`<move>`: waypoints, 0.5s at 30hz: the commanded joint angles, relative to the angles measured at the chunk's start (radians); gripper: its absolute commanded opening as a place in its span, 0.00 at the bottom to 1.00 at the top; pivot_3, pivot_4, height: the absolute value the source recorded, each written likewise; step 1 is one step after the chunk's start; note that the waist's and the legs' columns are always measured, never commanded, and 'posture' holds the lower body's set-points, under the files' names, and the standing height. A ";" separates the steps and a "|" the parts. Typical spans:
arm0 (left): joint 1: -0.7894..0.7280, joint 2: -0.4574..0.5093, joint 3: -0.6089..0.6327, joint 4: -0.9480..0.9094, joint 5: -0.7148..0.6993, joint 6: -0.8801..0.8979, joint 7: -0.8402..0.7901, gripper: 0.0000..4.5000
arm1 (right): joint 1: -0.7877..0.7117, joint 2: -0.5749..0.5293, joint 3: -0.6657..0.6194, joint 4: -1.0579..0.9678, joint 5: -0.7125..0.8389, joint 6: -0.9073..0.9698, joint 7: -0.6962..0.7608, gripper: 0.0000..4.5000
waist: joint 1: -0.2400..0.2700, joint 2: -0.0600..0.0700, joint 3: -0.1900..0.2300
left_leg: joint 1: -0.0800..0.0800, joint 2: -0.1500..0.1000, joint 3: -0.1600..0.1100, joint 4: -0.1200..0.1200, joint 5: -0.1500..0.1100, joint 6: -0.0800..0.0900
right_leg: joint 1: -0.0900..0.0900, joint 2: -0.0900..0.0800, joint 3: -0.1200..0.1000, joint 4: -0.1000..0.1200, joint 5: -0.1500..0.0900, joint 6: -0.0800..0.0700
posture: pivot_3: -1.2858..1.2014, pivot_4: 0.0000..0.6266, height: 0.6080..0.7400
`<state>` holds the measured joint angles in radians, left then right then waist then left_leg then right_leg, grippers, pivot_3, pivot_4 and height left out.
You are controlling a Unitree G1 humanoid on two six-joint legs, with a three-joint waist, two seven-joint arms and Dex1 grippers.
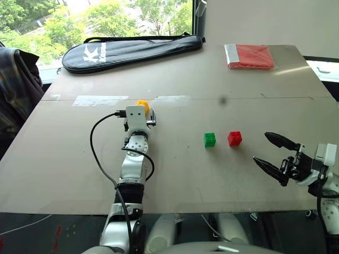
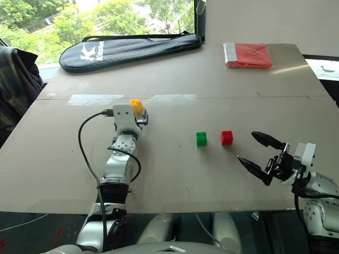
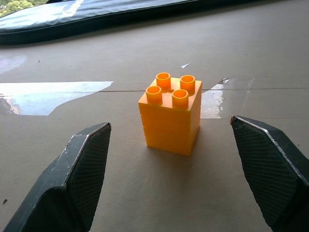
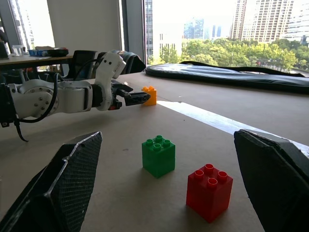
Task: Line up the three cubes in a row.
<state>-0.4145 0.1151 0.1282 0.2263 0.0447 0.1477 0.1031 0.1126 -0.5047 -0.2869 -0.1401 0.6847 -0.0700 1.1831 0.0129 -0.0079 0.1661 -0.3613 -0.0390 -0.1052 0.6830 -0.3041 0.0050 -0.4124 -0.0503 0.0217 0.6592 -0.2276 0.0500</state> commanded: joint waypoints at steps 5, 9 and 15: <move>-0.105 0.084 -0.001 0.178 -0.055 -0.035 -0.169 0.90 | -0.001 0.007 -0.007 -0.038 0.003 -0.015 -0.017 1.00 | 0.000 0.000 0.000 | 0.000 -0.001 -0.001 0.000 0.000 0.000 | 0.000 0.000 -0.001 0.000 0.000 0.000 | 0.52 0.24 0.86; -0.185 0.128 -0.009 0.355 -0.067 -0.079 -0.266 0.90 | 0.001 0.008 -0.006 -0.040 0.003 -0.015 -0.019 1.00 | 0.000 0.000 0.000 | 0.000 -0.001 -0.001 0.000 0.000 0.000 | 0.000 0.000 -0.001 0.000 0.000 0.000 | 0.52 0.24 0.86; -0.238 0.153 0.012 0.501 -0.075 -0.154 -0.268 0.49 | 0.010 0.006 -0.011 -0.052 0.003 -0.013 -0.024 1.00 | 0.000 0.000 0.000 | 0.000 -0.001 -0.001 0.000 0.000 0.000 | 0.000 0.000 -0.001 0.000 0.000 0.000 | 0.52 0.24 0.86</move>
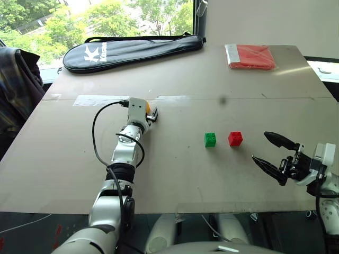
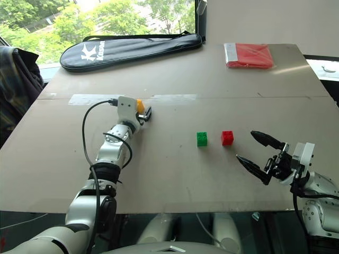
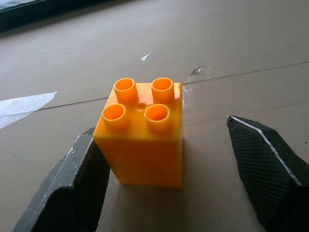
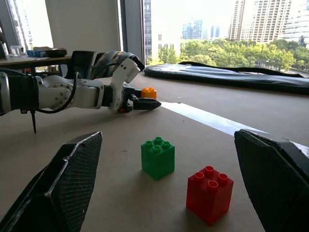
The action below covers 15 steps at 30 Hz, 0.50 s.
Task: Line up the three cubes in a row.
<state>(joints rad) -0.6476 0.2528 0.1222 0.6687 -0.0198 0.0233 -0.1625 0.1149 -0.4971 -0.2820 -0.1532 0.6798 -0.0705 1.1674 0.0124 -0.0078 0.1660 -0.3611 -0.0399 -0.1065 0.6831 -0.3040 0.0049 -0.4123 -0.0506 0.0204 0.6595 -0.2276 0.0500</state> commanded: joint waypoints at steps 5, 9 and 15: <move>0.006 0.017 0.016 0.081 -0.022 -0.055 -0.027 0.30 | 0.020 -0.003 -0.019 -0.050 0.007 -0.011 -0.014 1.00 | -0.001 0.000 0.000 | 0.001 0.000 0.000 0.000 0.000 0.000 | 0.000 0.000 0.000 0.001 0.000 0.000 | 0.52 0.24 0.86; 0.027 0.018 -0.015 0.030 -0.066 -0.087 -0.188 0.30 | 0.025 -0.005 -0.017 -0.047 0.008 -0.013 -0.011 1.00 | -0.002 0.000 0.000 | 0.001 0.000 0.000 0.000 0.000 0.000 | 0.000 0.000 0.000 0.002 0.000 0.000 | 0.52 0.24 0.86; 0.100 0.092 -0.145 -0.092 -0.148 -0.158 -0.710 0.30 | 0.029 -0.023 -0.028 -0.010 0.009 -0.020 0.027 1.00 | -0.001 0.001 0.000 | 0.000 0.000 0.001 0.000 0.000 0.000 | 0.000 0.000 0.000 0.000 0.000 0.000 | 0.52 0.24 0.86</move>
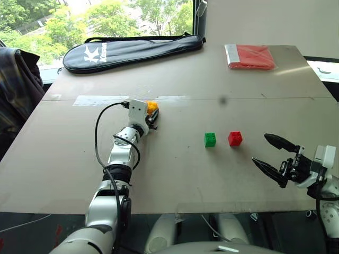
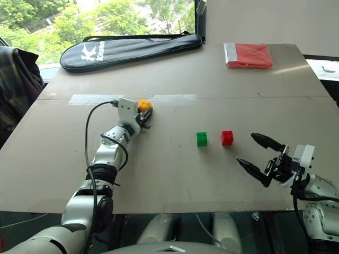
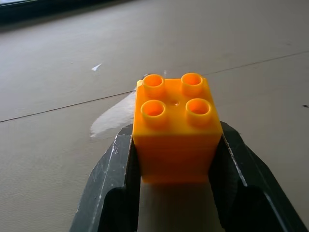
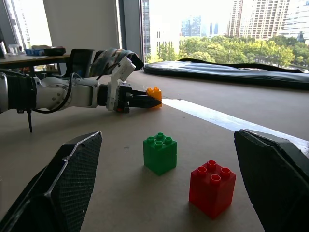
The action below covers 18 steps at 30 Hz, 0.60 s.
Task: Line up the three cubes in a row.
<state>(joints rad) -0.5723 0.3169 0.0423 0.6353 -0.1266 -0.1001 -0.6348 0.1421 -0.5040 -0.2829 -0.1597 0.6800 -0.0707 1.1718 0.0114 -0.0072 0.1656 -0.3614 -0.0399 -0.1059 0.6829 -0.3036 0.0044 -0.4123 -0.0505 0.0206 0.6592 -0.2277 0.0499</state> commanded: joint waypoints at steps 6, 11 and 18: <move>0.021 0.085 -0.174 -0.040 -0.036 -0.122 -0.559 0.30 | 0.003 -0.043 -0.010 0.010 0.000 -0.024 0.076 1.00 | -0.002 0.000 0.000 | 0.000 0.000 0.000 0.000 -0.001 0.002 | 0.000 0.001 0.000 0.000 0.000 0.000 | 0.52 0.24 0.86; -0.032 0.077 -0.222 0.031 -0.015 -0.179 -0.676 0.30 | 0.016 -0.043 -0.002 -0.007 -0.009 -0.024 0.086 1.00 | -0.002 0.000 0.000 | 0.000 0.000 0.000 0.000 -0.002 0.004 | 0.000 0.001 0.000 0.000 0.000 0.000 | 0.52 0.24 0.86; -0.103 0.058 -0.242 0.138 0.006 -0.224 -0.742 0.30 | 0.044 -0.041 -0.002 -0.026 -0.008 -0.029 0.089 1.00 | -0.002 0.000 0.000 | 0.000 0.000 0.000 0.000 -0.003 0.005 | 0.000 0.001 0.000 0.000 0.000 0.000 | 0.52 0.24 0.86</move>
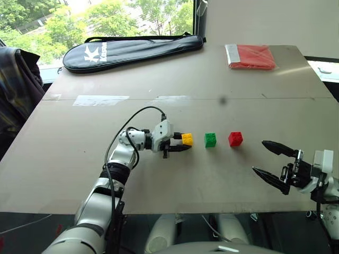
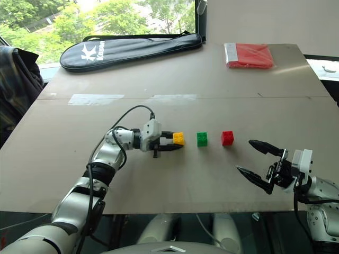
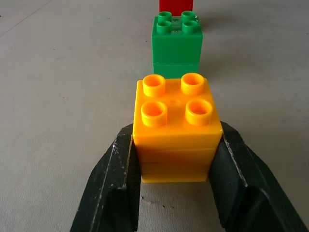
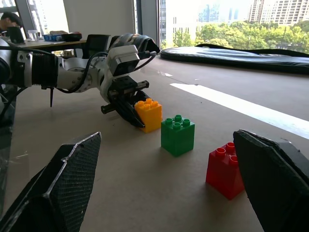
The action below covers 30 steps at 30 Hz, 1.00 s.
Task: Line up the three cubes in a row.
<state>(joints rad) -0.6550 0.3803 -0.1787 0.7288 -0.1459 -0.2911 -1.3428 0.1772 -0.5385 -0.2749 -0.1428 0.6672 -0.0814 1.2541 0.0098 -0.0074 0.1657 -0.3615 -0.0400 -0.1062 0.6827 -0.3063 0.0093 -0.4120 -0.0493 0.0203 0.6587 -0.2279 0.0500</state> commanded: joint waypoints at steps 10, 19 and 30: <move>-0.120 -0.020 -0.024 0.270 0.054 -0.104 -0.126 0.30 | 0.012 -0.004 -0.004 -0.040 0.006 -0.019 0.007 1.00 | -0.002 0.000 0.000 | 0.001 -0.001 0.001 0.001 0.000 0.000 | 0.001 0.000 -0.001 0.001 0.000 0.000 | 0.52 0.24 0.86; -0.169 -0.022 -0.045 0.371 0.109 -0.131 -0.148 0.30 | 0.016 0.004 0.007 -0.039 -0.006 -0.030 0.005 1.00 | -0.011 0.000 0.000 | 0.001 -0.002 0.001 0.001 0.000 0.000 | 0.001 0.001 -0.001 0.001 0.000 0.000 | 0.52 0.24 0.86; -0.167 -0.024 -0.036 0.397 0.150 -0.175 -0.059 0.79 | 0.014 0.008 0.010 -0.031 -0.015 -0.041 0.002 1.00 | -0.014 0.000 -0.001 | 0.003 -0.001 -0.001 0.002 0.000 0.001 | 0.003 0.000 -0.001 0.002 0.000 0.000 | 0.52 0.24 0.86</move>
<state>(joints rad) -0.8452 0.3520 -0.1951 1.0842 -0.0542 -0.4663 -1.4469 0.1950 -0.5312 -0.2530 -0.1549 0.6454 -0.1010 1.2556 -0.0047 -0.0072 0.1643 -0.3583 -0.0415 -0.1076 0.6847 -0.3060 0.0099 -0.4086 -0.0489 0.0196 0.6611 -0.2281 0.0505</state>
